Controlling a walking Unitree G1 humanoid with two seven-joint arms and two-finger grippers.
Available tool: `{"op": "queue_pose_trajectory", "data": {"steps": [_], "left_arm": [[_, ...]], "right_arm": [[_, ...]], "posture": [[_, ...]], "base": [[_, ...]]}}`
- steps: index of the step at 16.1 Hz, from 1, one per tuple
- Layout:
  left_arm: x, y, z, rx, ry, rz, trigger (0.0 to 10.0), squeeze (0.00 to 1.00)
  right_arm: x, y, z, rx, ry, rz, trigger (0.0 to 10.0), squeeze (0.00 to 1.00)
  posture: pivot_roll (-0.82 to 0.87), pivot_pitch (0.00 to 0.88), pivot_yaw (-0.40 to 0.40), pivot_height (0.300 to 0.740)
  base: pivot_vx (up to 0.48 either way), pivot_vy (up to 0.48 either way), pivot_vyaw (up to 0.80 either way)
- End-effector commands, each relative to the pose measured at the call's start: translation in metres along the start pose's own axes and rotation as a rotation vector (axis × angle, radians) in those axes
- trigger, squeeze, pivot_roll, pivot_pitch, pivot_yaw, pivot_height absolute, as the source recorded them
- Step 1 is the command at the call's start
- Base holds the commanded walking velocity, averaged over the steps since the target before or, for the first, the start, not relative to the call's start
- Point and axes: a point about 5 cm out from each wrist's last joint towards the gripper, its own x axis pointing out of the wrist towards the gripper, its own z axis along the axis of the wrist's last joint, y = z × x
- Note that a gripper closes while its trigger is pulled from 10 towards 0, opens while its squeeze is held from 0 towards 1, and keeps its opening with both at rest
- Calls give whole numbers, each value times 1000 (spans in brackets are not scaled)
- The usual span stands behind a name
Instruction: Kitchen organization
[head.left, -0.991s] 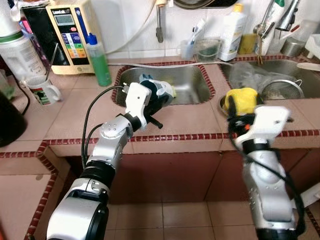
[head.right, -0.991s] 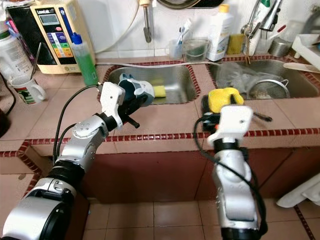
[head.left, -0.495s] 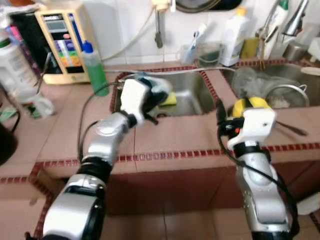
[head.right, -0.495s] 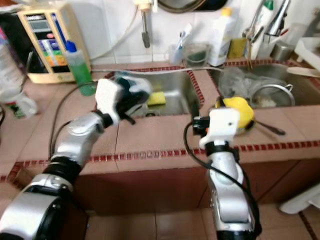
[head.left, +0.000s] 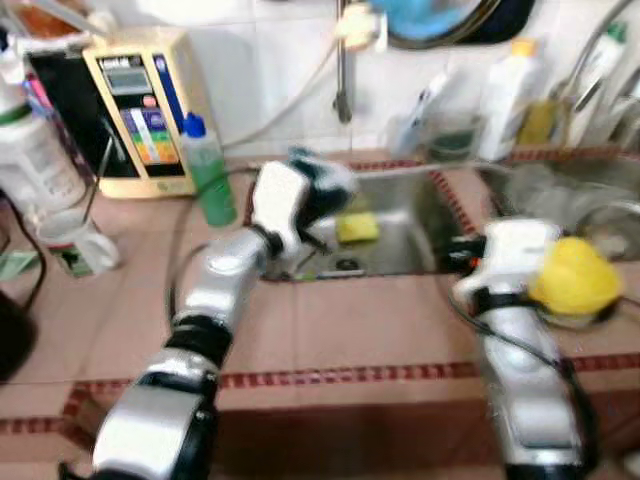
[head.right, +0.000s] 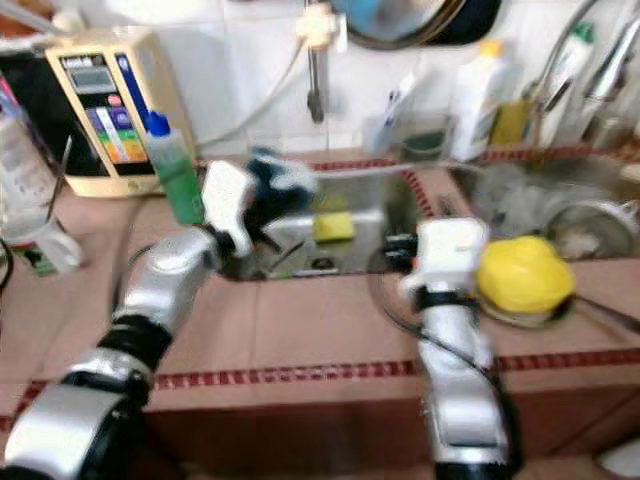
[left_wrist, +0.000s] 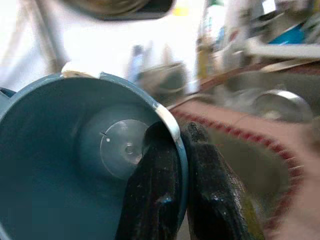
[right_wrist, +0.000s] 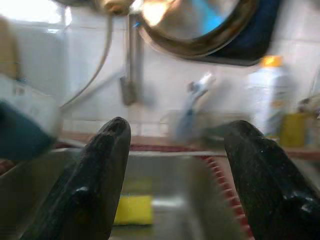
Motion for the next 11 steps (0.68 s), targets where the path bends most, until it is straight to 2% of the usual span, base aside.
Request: {"op": "queue_pose_trajectory", "data": {"steps": [1, 2, 4, 6, 8, 11], "left_arm": [[5, -4, 3, 8, -8, -16, 10000, 0], [5, -4, 3, -1, -3, -14, 10000, 0], [6, -6, -2, 62, 62, -41, 10000, 0], [7, -6, -6, 76, 108, -66, 10000, 0], [8, -5, -9, 99, 153, -74, 10000, 0], [9, -5, -10, 118, 173, -81, 10000, 0]], "right_arm": [[0, -7, 2, -6, -5, -14, 10000, 0], [-1, -6, 1, 2, 2, -7, 10000, 0], [-7, 2, -5, -15, 45, 60, 10000, 0], [-12, 9, -7, -8, 71, 113, 10000, 0], [-23, 18, -13, 0, 112, 182, 10000, 0], [-37, 22, -18, 16, 166, 204, 10000, 0]], "posture": [[-188, 16, 80, 740], [-189, 18, 81, 740], [-188, 23, 79, 740], [-189, 29, 78, 740], [-192, 39, 81, 740], [-200, 46, 86, 740]], "base": [[0, 0, 0], [0, 0, 0], [0, 0, 0], [0, 0, 0], [0, 0, 0], [0, 0, 0]]}}
